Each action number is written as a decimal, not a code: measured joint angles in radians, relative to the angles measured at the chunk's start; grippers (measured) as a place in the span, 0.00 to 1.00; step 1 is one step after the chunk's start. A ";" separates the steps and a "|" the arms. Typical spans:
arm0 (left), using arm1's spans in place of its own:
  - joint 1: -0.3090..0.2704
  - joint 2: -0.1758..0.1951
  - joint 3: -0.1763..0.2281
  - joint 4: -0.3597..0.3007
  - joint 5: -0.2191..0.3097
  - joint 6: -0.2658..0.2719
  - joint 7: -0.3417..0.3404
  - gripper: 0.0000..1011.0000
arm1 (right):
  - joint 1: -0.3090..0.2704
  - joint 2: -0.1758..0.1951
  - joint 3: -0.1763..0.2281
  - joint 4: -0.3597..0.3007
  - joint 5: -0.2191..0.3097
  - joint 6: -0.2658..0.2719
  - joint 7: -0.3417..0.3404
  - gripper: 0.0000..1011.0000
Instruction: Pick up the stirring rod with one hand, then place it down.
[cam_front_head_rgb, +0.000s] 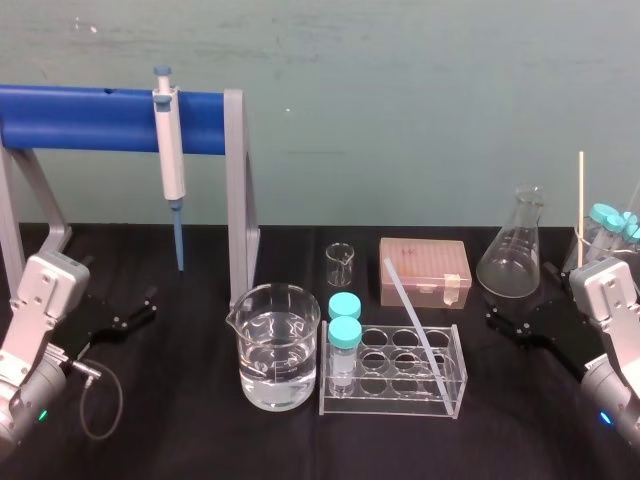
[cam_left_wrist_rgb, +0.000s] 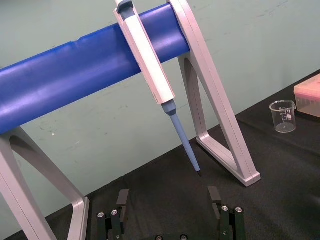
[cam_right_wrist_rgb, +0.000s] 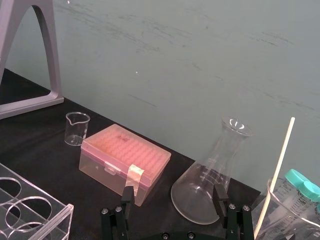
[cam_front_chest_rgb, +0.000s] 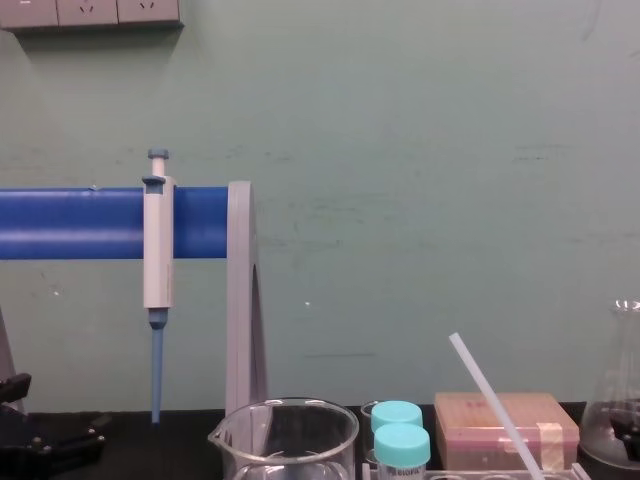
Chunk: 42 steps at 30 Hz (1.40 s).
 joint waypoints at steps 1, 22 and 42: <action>0.000 0.000 0.000 0.000 0.000 0.000 0.000 0.99 | 0.000 0.000 0.000 0.000 0.000 0.000 0.000 0.99; 0.000 0.000 0.000 0.000 0.000 0.000 0.000 0.99 | 0.001 0.000 0.019 -0.006 0.023 0.008 0.027 0.99; 0.000 0.000 0.000 0.000 0.000 0.000 0.000 0.99 | 0.015 0.007 0.116 -0.173 0.374 0.296 0.411 0.99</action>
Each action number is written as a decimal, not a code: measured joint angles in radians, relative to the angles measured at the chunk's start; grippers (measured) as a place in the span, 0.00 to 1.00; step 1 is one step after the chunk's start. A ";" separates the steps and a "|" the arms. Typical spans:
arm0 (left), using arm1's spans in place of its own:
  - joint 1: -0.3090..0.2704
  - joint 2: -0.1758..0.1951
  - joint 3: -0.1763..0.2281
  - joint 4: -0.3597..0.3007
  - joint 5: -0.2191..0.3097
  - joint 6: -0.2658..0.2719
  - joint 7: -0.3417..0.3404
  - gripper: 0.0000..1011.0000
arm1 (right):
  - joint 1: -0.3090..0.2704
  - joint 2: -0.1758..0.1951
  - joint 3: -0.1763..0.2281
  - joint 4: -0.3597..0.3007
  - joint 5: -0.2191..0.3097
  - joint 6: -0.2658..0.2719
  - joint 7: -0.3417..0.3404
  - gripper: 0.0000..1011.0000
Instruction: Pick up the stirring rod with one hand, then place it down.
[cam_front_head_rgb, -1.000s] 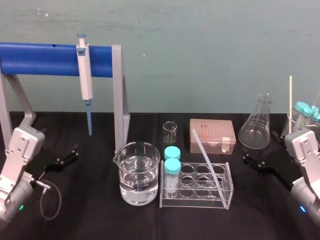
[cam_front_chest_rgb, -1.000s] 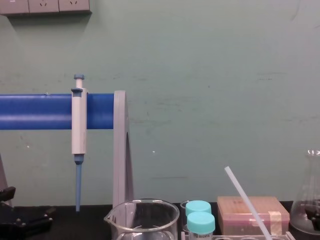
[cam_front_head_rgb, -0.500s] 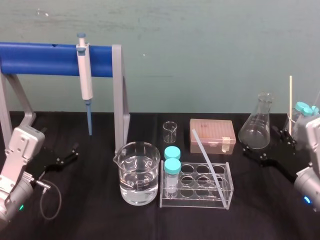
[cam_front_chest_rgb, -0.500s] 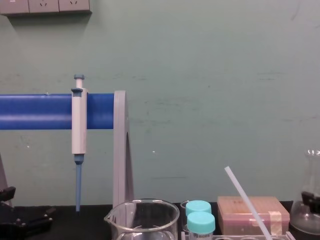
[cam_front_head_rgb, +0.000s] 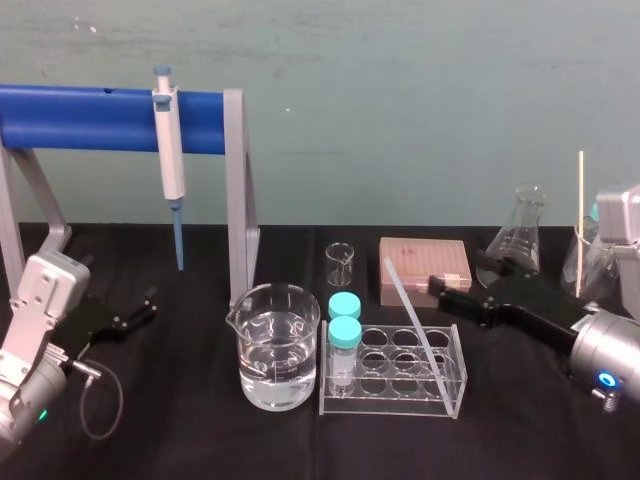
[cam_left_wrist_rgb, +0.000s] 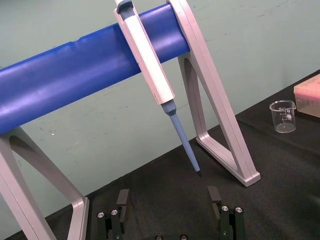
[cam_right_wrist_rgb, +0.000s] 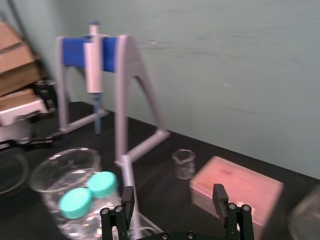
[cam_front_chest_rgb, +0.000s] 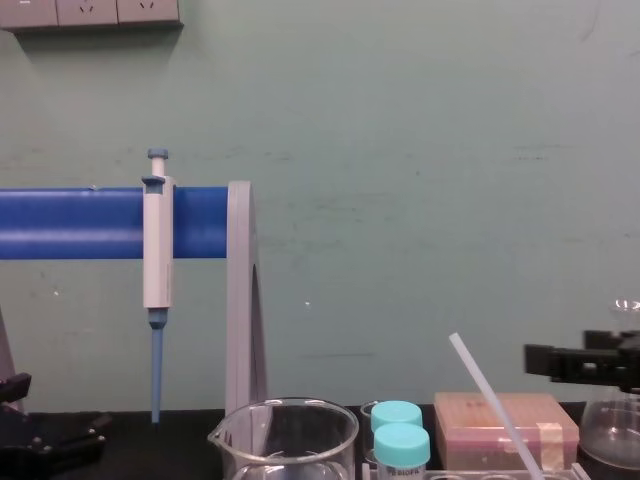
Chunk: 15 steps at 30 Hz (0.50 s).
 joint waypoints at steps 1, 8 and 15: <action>0.000 0.000 0.000 0.000 0.000 0.000 0.000 0.99 | 0.004 0.001 -0.004 -0.002 0.001 0.002 0.012 0.99; 0.000 0.000 0.000 0.000 0.000 0.000 0.000 0.99 | 0.059 0.007 -0.067 0.012 -0.016 0.032 0.097 0.99; 0.000 0.000 0.000 0.000 0.000 0.000 0.000 0.99 | 0.137 -0.011 -0.140 0.067 -0.070 0.073 0.123 0.99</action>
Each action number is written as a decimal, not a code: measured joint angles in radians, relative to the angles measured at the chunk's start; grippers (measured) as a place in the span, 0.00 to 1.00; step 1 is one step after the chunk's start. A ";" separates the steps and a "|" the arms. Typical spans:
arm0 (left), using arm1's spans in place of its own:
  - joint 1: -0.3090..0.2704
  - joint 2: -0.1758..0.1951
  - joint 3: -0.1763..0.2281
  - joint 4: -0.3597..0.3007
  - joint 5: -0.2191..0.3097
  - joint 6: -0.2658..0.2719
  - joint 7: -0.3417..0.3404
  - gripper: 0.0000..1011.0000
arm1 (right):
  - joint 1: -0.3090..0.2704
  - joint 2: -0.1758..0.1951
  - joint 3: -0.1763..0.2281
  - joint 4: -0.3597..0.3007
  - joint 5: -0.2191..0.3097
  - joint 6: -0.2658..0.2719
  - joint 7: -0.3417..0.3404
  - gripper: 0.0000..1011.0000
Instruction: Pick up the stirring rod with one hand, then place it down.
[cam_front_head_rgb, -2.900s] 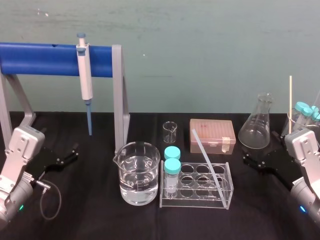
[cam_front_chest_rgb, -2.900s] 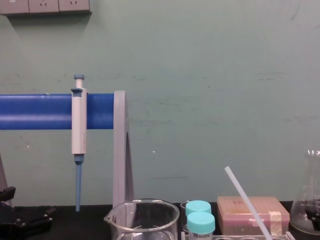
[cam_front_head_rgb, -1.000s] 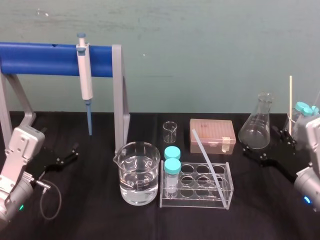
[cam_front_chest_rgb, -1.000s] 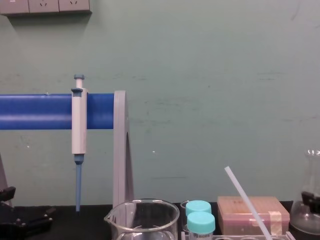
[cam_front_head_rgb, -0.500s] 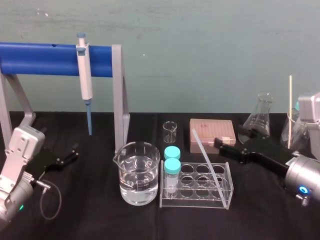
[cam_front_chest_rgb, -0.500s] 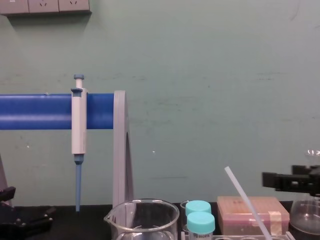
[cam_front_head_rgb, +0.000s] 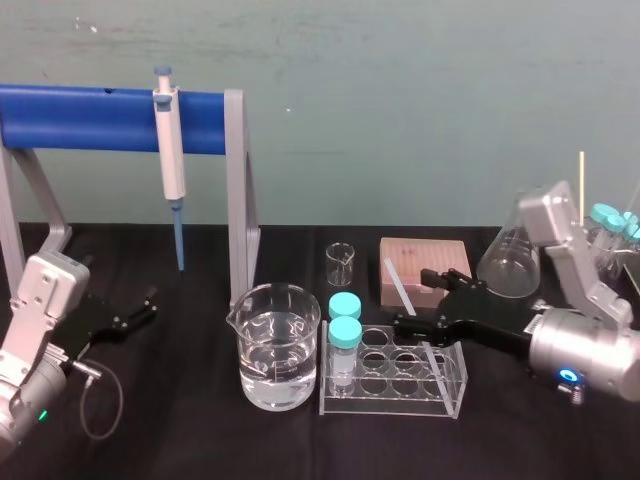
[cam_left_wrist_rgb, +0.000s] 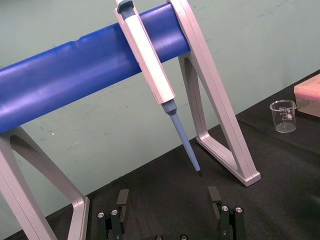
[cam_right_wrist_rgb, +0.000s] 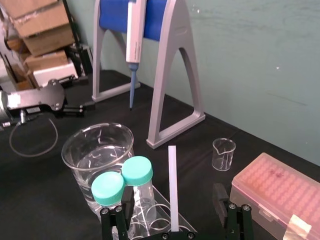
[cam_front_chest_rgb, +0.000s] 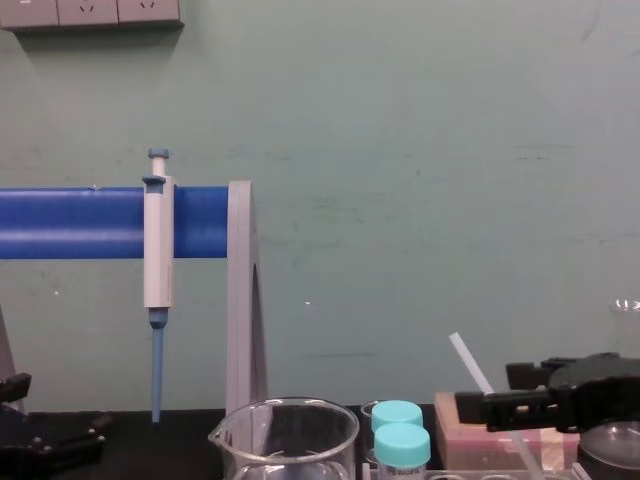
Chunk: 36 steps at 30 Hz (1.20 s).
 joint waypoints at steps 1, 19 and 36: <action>0.000 0.000 0.000 0.000 0.000 0.000 0.000 0.99 | 0.006 -0.002 -0.005 0.005 -0.005 0.003 0.001 0.99; 0.000 0.000 0.000 0.000 0.000 0.000 0.000 0.99 | 0.055 -0.030 -0.045 0.050 -0.049 0.030 0.006 0.99; 0.000 0.000 0.000 0.000 0.000 0.000 0.000 0.99 | 0.051 -0.028 -0.041 0.047 -0.043 0.028 0.006 0.62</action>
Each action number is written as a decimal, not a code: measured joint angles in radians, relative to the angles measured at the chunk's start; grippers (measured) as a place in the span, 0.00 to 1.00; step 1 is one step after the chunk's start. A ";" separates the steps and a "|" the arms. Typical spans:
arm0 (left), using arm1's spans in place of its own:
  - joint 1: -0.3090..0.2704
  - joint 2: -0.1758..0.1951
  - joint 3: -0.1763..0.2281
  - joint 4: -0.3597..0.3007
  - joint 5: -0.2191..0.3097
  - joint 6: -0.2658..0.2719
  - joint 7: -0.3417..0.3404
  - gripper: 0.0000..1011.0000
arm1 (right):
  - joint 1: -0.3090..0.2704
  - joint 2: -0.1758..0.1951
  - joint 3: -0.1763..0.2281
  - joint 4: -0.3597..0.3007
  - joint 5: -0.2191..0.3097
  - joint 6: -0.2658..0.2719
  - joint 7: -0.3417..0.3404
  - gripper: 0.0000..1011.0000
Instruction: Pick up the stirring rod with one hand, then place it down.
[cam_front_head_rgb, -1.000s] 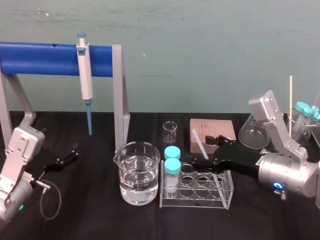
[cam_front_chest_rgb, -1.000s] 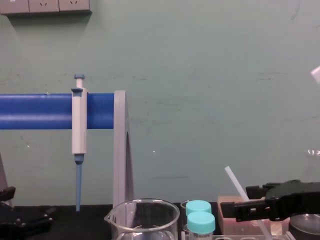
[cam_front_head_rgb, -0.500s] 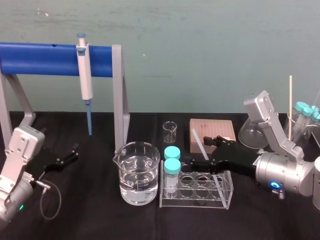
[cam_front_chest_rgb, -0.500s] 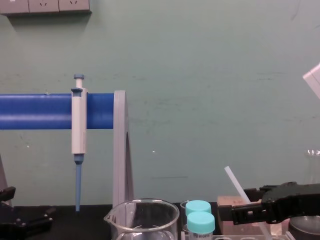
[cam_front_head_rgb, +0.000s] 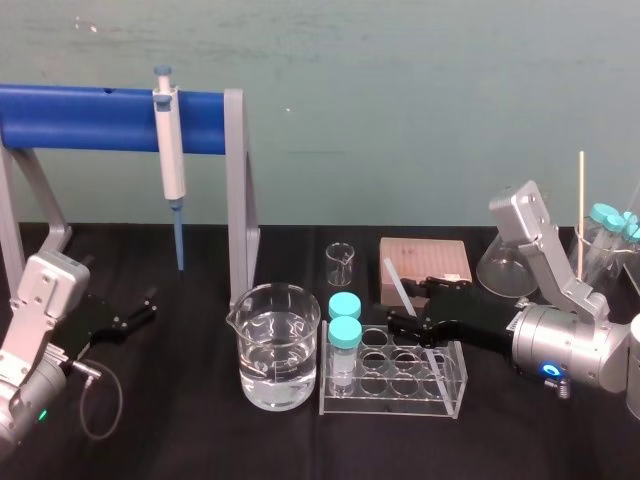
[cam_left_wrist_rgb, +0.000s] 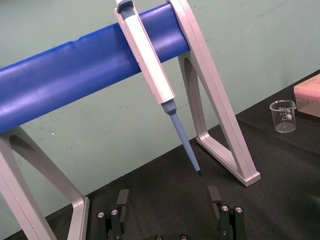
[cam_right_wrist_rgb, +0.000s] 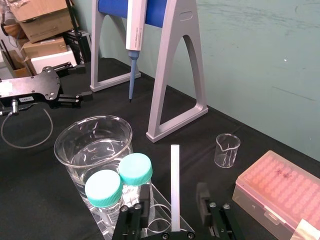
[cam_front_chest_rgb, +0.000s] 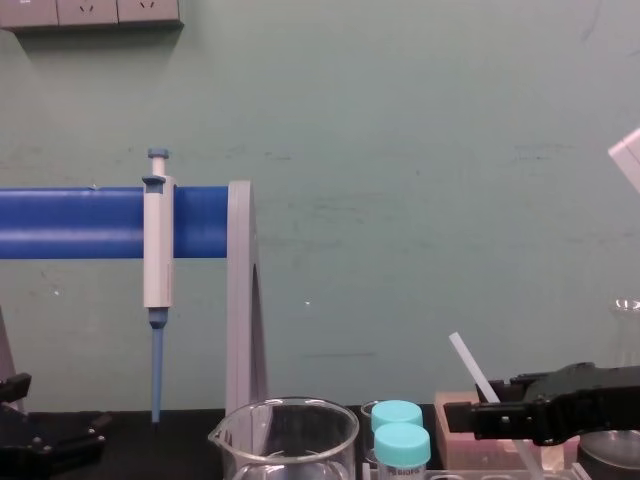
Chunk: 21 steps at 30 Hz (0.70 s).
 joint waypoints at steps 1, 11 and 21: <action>0.000 0.000 0.000 0.000 0.000 0.000 0.000 0.99 | 0.000 0.000 0.000 0.000 0.000 0.000 0.000 0.59; 0.000 0.000 0.000 0.000 0.000 0.000 0.000 0.99 | -0.001 0.001 0.001 -0.001 0.001 -0.001 0.000 0.28; 0.000 0.000 0.000 0.000 0.000 0.000 0.000 0.99 | -0.004 -0.001 0.004 -0.001 0.002 -0.006 0.000 0.07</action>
